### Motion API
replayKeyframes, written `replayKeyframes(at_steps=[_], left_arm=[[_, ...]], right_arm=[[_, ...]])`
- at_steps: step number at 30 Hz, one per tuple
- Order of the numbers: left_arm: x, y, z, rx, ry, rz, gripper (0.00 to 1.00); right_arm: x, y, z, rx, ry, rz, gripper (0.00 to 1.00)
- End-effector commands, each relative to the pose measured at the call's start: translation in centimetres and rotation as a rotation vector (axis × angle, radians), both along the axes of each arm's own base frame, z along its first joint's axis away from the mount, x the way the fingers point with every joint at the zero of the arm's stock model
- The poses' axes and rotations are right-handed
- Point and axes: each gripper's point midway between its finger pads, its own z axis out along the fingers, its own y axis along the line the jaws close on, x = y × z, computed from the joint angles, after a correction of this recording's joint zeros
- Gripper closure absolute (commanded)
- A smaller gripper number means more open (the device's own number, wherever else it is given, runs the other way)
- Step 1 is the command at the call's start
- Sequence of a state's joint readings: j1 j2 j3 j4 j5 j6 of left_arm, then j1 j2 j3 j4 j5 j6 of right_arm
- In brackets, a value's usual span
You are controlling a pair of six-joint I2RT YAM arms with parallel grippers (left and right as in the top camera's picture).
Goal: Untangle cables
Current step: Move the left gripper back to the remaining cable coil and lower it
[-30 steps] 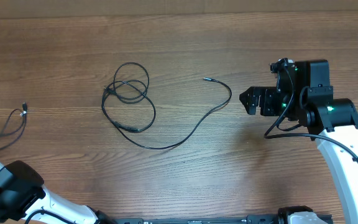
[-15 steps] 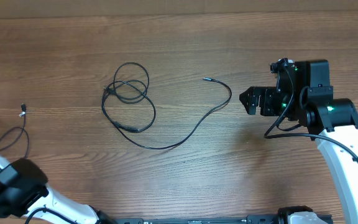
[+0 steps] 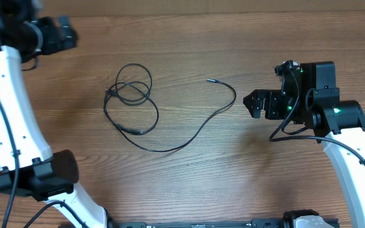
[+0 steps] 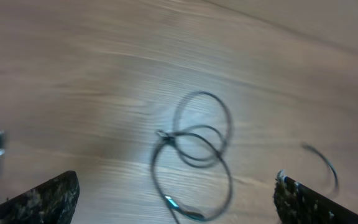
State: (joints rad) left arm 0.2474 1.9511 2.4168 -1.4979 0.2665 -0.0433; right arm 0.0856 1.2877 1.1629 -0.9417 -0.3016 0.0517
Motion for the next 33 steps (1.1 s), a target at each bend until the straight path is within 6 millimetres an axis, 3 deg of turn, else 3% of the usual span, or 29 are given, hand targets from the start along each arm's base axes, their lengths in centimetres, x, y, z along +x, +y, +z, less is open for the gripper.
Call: replayKeyframes(at_steps=[1, 4, 7, 9, 14, 17, 21, 27, 33], left_arm=[[-0.6, -3.8, 1.5, 0.011, -0.036, -0.142, 0.01], [-1.7, -5.5, 0.6, -0.029, 0.043, -0.094, 0.0], [-3.3, -5.7, -0.4, -0.031, 0.14, -0.006, 0.01], [-4.1, -5.5, -1.0, -0.009, 0.187, 0.042, 0.03], [-5.2, -7.6, -0.8, -0.005, 0.195, -0.011, 0.05], [-7.1, -8.7, -1.2, 0.007, 0.228, -0.015, 0.05], [-10.8, -8.5, -2.7, 0.056, 0.308, 0.053, 0.03], [-14.3, -9.0, -7.4, 0.052, 0.394, 0.117, 0.0], [-16.0, -12.1, -15.1, -0.155, 0.569, 0.188, 0.0]], right_arm=[[-0.2, -0.2, -0.3, -0.01, 0.017, -0.006, 0.0], [0.1, -2.1, -0.8, -0.103, 0.015, -0.068, 0.0], [0.3, -3.4, -1.0, -0.137, 0.03, -0.164, 0.0], [0.2, -3.6, -1.1, -0.14, 0.039, -0.179, 0.0], [-0.1, -3.7, -1.3, -0.147, 0.051, -0.181, 0.0], [-0.5, -4.0, -1.5, -0.163, 0.07, -0.187, 0.0], [-0.6, -4.2, -1.6, -0.175, 0.073, -0.194, 0.0], [-0.1, -4.2, -1.3, -0.17, 0.051, -0.195, 0.0], [-0.1, -4.2, -1.3, -0.17, 0.049, -0.195, 0.0]])
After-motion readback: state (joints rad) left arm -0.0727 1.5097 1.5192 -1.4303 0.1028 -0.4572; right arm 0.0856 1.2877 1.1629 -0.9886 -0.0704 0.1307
